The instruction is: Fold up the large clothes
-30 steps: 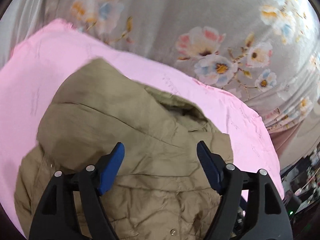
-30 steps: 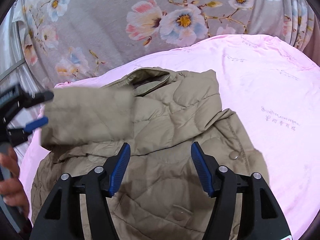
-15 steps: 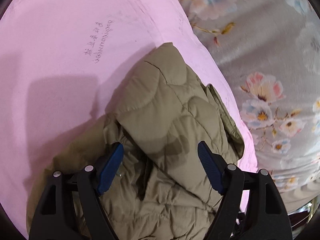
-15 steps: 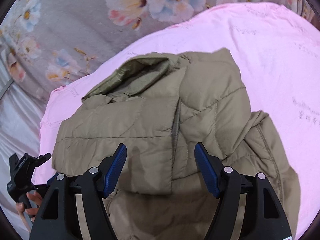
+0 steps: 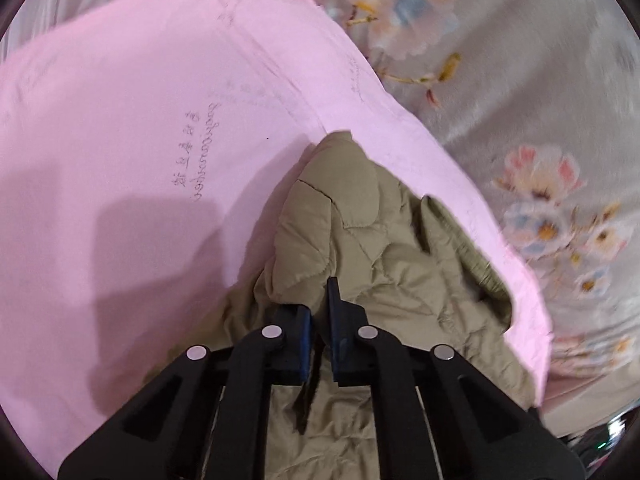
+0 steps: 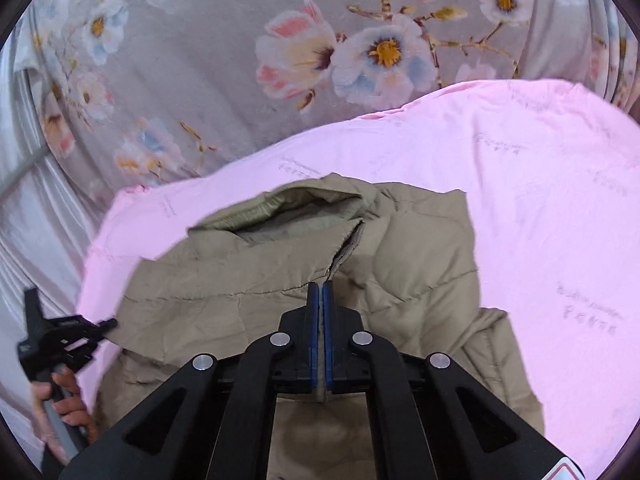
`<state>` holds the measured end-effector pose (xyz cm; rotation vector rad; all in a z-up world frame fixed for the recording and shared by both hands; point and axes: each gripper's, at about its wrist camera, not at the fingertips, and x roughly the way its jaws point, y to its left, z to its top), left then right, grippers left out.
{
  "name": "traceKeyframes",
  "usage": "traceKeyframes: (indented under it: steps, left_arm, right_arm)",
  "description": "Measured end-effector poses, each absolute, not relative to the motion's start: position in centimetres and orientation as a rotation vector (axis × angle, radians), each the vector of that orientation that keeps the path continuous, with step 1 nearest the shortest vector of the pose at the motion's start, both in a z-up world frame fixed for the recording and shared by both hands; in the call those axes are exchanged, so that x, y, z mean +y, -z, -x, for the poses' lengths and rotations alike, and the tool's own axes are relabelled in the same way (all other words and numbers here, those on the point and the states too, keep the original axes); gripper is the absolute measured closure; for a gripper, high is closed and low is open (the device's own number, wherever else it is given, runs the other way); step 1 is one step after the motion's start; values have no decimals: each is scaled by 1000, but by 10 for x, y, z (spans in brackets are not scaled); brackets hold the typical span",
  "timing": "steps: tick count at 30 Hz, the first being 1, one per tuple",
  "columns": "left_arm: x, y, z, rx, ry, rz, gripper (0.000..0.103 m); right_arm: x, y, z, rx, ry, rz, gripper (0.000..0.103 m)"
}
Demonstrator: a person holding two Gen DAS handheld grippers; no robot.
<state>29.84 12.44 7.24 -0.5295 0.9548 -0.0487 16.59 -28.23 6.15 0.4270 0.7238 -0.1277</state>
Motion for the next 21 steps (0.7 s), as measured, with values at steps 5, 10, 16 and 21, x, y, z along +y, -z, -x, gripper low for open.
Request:
traceKeyframes:
  steps: [5, 10, 16, 21]
  left_arm:
    - [110, -47, -287, 964, -2, 381, 98]
    - [90, -36, -277, 897, -45, 206, 97]
    - [75, -30, -273, 872, -99, 83, 96]
    - [75, -49, -258, 878, -103, 33, 86]
  right_arm:
    - [-274, -4, -170, 872, 173, -388, 102]
    - [-269, 6, -171, 878, 176, -352, 101]
    - [-272, 10, -171, 873, 153, -368, 98]
    - [-280, -13, -152, 846, 154, -402, 93]
